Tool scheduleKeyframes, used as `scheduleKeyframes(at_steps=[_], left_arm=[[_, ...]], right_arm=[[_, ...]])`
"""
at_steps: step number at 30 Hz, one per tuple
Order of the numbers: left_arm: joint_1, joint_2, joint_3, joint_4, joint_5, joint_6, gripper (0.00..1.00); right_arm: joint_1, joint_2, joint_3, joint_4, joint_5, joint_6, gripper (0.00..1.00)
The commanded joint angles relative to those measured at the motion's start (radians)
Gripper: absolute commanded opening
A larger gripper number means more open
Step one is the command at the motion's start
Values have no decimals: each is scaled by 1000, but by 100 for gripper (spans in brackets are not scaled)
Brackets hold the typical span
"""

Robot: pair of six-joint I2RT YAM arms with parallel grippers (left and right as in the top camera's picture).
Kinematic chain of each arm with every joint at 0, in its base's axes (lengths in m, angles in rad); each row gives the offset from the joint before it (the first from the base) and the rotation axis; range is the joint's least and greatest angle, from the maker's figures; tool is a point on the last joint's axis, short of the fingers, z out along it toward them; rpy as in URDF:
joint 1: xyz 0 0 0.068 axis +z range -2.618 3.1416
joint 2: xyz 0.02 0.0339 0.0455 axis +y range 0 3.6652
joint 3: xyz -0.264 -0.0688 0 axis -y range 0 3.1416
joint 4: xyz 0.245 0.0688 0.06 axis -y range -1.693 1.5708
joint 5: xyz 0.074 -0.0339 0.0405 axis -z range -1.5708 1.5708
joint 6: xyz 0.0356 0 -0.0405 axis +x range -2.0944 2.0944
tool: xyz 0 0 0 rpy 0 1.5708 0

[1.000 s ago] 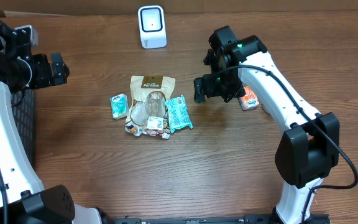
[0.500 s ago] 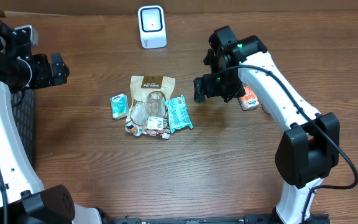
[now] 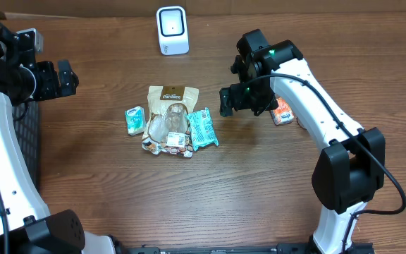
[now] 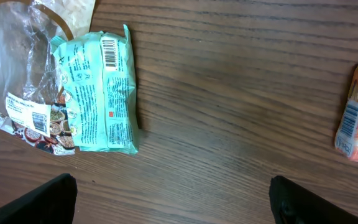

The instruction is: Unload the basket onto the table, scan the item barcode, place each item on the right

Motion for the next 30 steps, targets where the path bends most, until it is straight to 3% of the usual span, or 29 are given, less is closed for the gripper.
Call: scheduleKeyframes(at_steps=[1, 20, 30], left_arm=[[-7, 3, 8, 1, 5, 15, 99], [-7, 3, 8, 1, 5, 15, 100], [-7, 3, 8, 1, 5, 15, 100]], right_arm=[[0, -13, 1, 8, -10, -2, 96], [0, -14, 10, 7, -9, -6, 96], [0, -14, 278, -174, -5, -8, 96]])
